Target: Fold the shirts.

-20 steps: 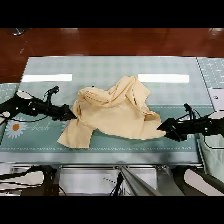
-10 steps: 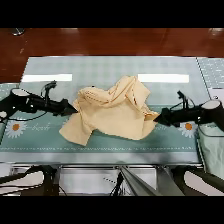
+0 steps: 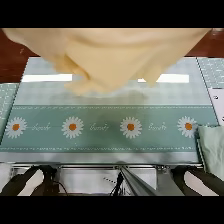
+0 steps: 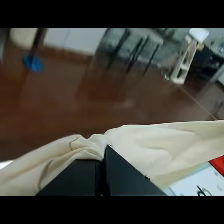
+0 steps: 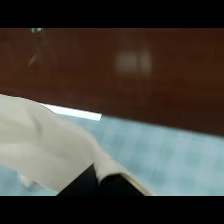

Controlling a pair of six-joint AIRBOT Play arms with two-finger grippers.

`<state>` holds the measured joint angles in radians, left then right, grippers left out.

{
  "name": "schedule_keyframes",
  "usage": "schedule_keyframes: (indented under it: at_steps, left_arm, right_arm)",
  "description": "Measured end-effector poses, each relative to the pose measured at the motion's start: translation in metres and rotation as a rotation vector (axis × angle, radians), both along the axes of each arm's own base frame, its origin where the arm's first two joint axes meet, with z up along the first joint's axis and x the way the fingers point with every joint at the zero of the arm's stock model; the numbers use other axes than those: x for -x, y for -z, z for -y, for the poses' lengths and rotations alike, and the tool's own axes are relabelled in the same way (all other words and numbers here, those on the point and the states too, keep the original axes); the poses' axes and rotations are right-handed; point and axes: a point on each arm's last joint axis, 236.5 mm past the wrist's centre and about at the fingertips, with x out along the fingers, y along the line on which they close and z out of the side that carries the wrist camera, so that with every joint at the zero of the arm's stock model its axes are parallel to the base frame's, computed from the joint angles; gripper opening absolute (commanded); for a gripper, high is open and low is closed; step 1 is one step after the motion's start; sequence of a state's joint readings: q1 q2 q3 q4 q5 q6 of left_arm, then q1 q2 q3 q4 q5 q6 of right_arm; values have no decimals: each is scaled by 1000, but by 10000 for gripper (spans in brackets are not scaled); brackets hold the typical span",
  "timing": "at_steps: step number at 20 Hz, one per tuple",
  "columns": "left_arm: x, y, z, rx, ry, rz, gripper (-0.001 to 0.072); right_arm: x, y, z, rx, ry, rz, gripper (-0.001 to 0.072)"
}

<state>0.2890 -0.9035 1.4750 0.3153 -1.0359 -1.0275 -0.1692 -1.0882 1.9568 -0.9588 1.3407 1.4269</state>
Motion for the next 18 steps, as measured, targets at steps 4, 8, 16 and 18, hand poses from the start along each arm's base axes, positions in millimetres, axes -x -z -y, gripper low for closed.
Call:
schedule_keyframes:
  at_steps: [4,8,16,18]
  left_arm:
    - [107,-101,9,-189,-160,320,18]
    - [194,-127,-7,-359,-431,453,18]
    - [214,-80,-47,-460,-625,309,18]
    - [180,-41,-56,-431,-595,175,18]
  right_arm:
    - [102,-105,2,90,91,329,27]
    - [191,-142,14,152,213,502,27]
    - [214,-97,20,182,244,366,27]
    - [191,-64,12,170,183,253,27]
